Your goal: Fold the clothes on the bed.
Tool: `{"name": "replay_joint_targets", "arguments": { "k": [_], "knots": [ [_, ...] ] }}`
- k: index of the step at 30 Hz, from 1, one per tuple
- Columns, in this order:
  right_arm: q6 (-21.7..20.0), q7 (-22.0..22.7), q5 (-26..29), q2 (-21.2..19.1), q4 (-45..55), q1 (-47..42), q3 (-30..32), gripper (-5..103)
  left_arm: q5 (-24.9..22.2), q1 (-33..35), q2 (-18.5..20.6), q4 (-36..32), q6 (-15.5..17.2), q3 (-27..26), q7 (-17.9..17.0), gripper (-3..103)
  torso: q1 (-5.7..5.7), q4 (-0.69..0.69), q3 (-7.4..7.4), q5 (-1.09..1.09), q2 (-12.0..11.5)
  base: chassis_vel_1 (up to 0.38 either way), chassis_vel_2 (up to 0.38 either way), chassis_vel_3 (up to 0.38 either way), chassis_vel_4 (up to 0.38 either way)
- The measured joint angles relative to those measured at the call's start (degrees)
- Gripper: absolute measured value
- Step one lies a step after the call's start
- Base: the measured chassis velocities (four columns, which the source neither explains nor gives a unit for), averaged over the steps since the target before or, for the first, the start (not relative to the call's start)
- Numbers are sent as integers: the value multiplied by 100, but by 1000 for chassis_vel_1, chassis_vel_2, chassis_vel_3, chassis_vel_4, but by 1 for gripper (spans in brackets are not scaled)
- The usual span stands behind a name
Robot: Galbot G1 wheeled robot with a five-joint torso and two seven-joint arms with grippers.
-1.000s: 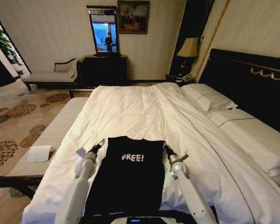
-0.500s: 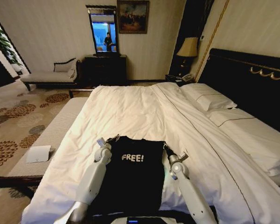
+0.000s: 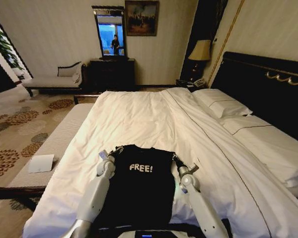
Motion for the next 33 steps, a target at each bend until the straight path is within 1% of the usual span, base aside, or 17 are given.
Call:
{"name": "replay_joint_targets", "arguments": {
  "k": [3, 5, 7, 8, 12, 13, 14, 15, 17, 18, 20, 21, 23, 27, 30, 31, 33],
  "knots": [
    [4, 3, -10, -4, -1, -10, 5, 0, -4, -32, -12, 47, -1, -20, -3, 70, 0, 0, 0, 0, 0, 0, 0, 0, 0],
    [5, 5, -14, -4, -1, -10, 7, 0, -5, -36, -12, 49, -2, -20, -3, 70, 0, 0, 0, 0, 0, 0, 0, 0, 0],
    [7, 17, -19, -11, -4, 1, 8, 0, -8, -48, -13, 69, -2, -20, 7, 58, 0, 0, 0, 0, 0, 0, 0, 0, 0],
    [7, 17, -19, -11, -4, 1, 8, 0, -8, -48, -13, 69, -2, -20, 7, 58, 0, 0, 0, 0, 0, 0, 0, 0, 0],
    [7, 33, -27, -57, -38, 16, -9, 0, -29, -89, -34, 136, -2, -24, 27, 37, 0, 0, 0, 0, 0, 0, 0, 0, 0],
    [7, 33, -27, -57, -38, 16, -9, 0, -29, -89, -34, 136, -2, -24, 27, 37, 0, 0, 0, 0, 0, 0, 0, 0, 0],
    [7, 33, -33, -66, -57, 18, -13, 0, -31, -91, -35, 138, -2, -27, 32, 32, 0, 0, 0, 0, 0, 0, 0, 0, 0],
    [10, 34, -35, -73, -69, 19, -16, 0, -33, -92, -35, 138, -2, -29, 40, 32, 0, 0, 0, 0, 0, 0, 0, 0, 0],
    [20, 36, -35, -79, -76, 16, -17, 0, -41, -92, -32, 137, -15, -31, 70, 21, 0, 0, 0, 0, 0, 0, 0, 0, 0],
    [20, 36, -35, -79, -76, 16, -17, 0, -41, -92, -32, 137, -15, -31, 70, 21, 0, 0, 0, 0, 0, 0, 0, 0, 0],
    [53, 41, -35, -79, -73, 10, -24, 0, -52, -93, -21, 116, -37, -35, 89, 11, 0, 0, 0, 0, 0, 0, 0, 0, 0],
    [53, 41, -35, -79, -73, 10, -24, 0, -52, -93, -21, 116, -37, -35, 89, 11, 0, 0, 0, 0, 0, 0, 0, 0, 0],
    [99, 54, -34, -97, -48, 9, -35, 0, -82, -93, -4, 49, -47, -41, 89, 2, 0, 0, 0, 0, 0, 0, 0, 0, 0],
    [287, 27, 21, -222, 167, 8, -90, 0, -248, -112, 121, -262, -58, -22, 52, 1, 0, 0, 1, 0, 0, 0, 0, 0, 0],
    [641, -275, 60, -669, 715, -7, -222, 0, -578, -283, 424, -737, -58, 103, -7, 1, 0, 0, 0, 2, 0, 0, 0, 0, 0],
    [641, -275, 60, -669, 715, -7, -222, 0, -578, -283, 424, -737, -58, 103, -7, 1, 0, 0, 0, 2, 0, 0, 0, 0, 0],
    [694, -321, 225, -1156, 1131, 21, -346, 0, -843, -447, 654, -1004, -56, 182, -46, 1, 0, -1, 0, 0, 1, 0, 0, 0, 0]
  ]
}}
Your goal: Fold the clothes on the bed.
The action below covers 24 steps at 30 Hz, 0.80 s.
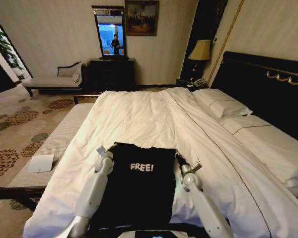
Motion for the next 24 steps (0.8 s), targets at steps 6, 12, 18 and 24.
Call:
{"name": "replay_joint_targets", "arguments": {
  "k": [6, 12, 18, 24],
  "knots": [
    [70, 49, 441, -966, 408, 537, -457, 0, -469, -414, 459, -227, -12, 78, 13, 1, 0, 1, 0, 0, 0, 0, 0, 0, 0],
    [174, 60, 834, -1309, 137, 1220, -899, 0, -730, -650, 638, -157, -71, 61, 73, 1, 2, 2, 1, 1, 0, 0, 0, 0, 0],
    [177, 105, 1069, -1431, 92, 1792, -1222, 0, -868, -876, 685, -210, -75, 95, 72, 1, 1, 1, 0, -1, 0, 0, 0, 0, 0],
    [176, 238, 1079, -1347, -15, 2059, -1300, 0, -905, -1069, 751, -46, -114, 219, 75, 1, 2, 2, 1, 1, -1, 0, 0, 0, 0]
  ]
}}
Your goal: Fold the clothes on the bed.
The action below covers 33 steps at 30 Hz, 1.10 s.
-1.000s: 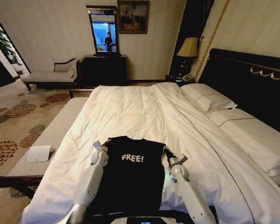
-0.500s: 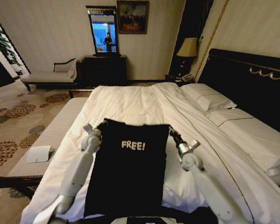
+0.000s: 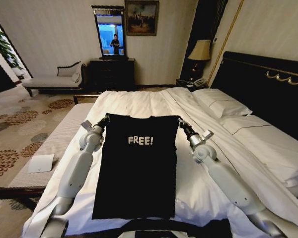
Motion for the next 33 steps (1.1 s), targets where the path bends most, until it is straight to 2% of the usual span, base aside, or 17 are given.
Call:
{"name": "replay_joint_targets", "arguments": {
  "k": [3, 6, 7, 10, 11, 14, 15, 17, 19, 22, 28, 30, 33],
  "knots": [
    [-3, 36, -27, 12, 100, -198, 121, 0, 0, 99, 66, -76, -4, 32, 21, 1, 0, 1, 0, -1, 0, 0, 0, 0, 0],
    [-43, 169, -441, -24, 498, -942, 384, 0, 12, 533, 146, -383, -6, -19, 53, 1, 0, -1, -2, 0, 0, 0, 0, 0, 0],
    [-43, 169, -441, -24, 498, -942, 384, 0, 12, 533, 146, -383, -6, -19, 53, 1, 0, -1, -2, 0, 0, 0, 0, 0, 0],
    [-96, 374, -982, -11, 841, -1766, 610, 0, 221, 1354, 244, -874, 19, -168, 47, 1, -3, -3, -2, -1, 0, 0, 0, 0, 0],
    [-96, 374, -982, -11, 841, -1766, 610, 0, 221, 1354, 244, -874, 19, -168, 47, 1, -3, -3, -2, -1, 0, 0, 0, 0, 0],
    [11, 618, -1233, 65, 1199, -2602, 759, 0, 765, 2358, 321, -1648, 176, -469, -31, 1, -4, 1, -3, 1, 0, 0, 0, 0, 0],
    [11, 618, -1233, 65, 1199, -2602, 759, 0, 765, 2358, 321, -1648, 176, -469, -31, 1, -4, 1, -3, 1, 0, 0, 0, 0, 0],
    [15, 796, -1259, 70, 1528, -3161, 897, 0, 1055, 2974, 365, -2195, 271, -665, -103, 1, -4, -1, -3, -1, 1, 0, 0, 0, 0],
    [-5, 904, -1283, 78, 1665, -3373, 953, 0, 1134, 3165, 368, -2355, 300, -722, -132, 1, -5, -1, -3, 0, 1, 0, 0, 0, 0],
    [-329, 1521, -1522, 181, 2223, -4118, 1125, 0, 1434, 3832, 338, -2891, 524, -924, -259, 1, -5, -1, -3, 0, 1, 0, 0, 0, 0],
    [-468, 1833, -1921, 416, 2671, -5113, 1218, 0, 1931, 4614, 370, -3232, 883, -1126, -182, 1, -4, -1, -3, -1, 2, 0, 0, 0, 0],
    [-392, 1899, -2171, 565, 2678, -5464, 1153, 0, 2204, 4855, 411, -3236, 993, -1145, -126, 1, -4, -2, -3, 0, 1, 0, 0, 0, 0],
    [-267, 1904, -2336, 693, 2592, -5657, 1100, 0, 2352, 4998, 431, -3236, 1113, -1145, -104, 1, -4, -1, -2, -1, 2, 0, 0, 0, 0]
  ]
}}
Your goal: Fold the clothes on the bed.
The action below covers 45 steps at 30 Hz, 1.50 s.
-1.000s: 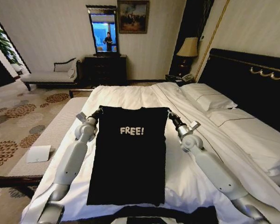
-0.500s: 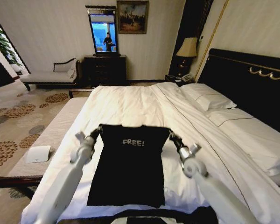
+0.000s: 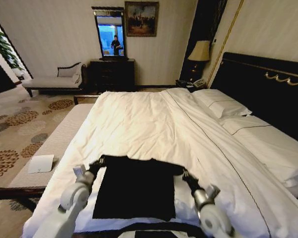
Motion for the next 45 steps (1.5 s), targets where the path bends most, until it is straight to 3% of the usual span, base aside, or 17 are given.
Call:
{"name": "replay_joint_targets", "arguments": {
  "k": [7, 15, 27, 30, 34, 36, 37, 39, 40, 42, 43, 45],
  "knots": [
    [176, -83, -6, 267, 2, -324, 15, 0, -148, 165, 78, -135, 612, -44, -223, 1, 2, 0, 1, 0, -1, 0, 0, 0, 0],
    [239, -288, 15, 406, -215, -389, -144, 0, -209, 388, 56, -179, 721, 0, -385, 1, 2, 1, 1, 0, -1, 0, 0, 0, 0],
    [128, -126, -211, 419, -566, -442, -436, 0, -80, 519, 42, -4, 672, 7, -633, -1, 2, 0, 1, 1, -1, 0, 0, 0, 0],
    [152, -89, -328, 471, -615, -411, -478, -3, -78, 597, 16, 10, 639, 11, -645, 5, 2, 1, 2, 0, -2, 0, 0, 0, 0],
    [132, 134, -242, 539, -366, -429, -286, 18, -405, 766, 0, -313, 585, -152, -524, 26, 2, 1, 1, 0, -2, 0, 0, 0, 0],
    [111, 200, -191, 569, -279, -447, -216, 18, -547, 804, -1, -458, 581, -246, -471, 31, 2, 1, 1, 0, -2, 0, 0, 0, 0],
    [98, 242, -164, 594, -219, -459, -169, 24, -637, 825, -1, -558, 572, -331, -431, 31, 2, 1, 2, 1, -2, 0, 0, 0, 0],
    [46, 361, -65, 715, 23, -509, 21, 34, -991, 793, 7, -819, 483, -715, -223, 42, 2, 1, 2, 3, -1, 0, 0, 0, 0],
    [46, 361, -65, 715, 23, -509, 21, 34, -991, 793, 7, -819, 483, -715, -223, 42, 2, 1, 2, 3, -1, 0, 0, 0, 0],
    [28, 408, -26, 896, 172, -502, 244, 45, -1224, 515, 6, -693, 379, -940, -163, 53, 2, 0, 1, 2, -1, 0, 0, 0, 0],
    [28, 424, -14, 962, 182, -475, 320, 45, -1293, 402, -8, -587, 365, -962, -174, 58, 2, -1, 1, 2, -1, 0, 0, 0, 0],
    [27, 461, 44, 1061, 183, -415, 415, 50, -1339, 243, -56, -427, 343, -958, -196, 58, 2, 0, 1, -2, -2, 0, 0, 0, 0]
  ]
}}
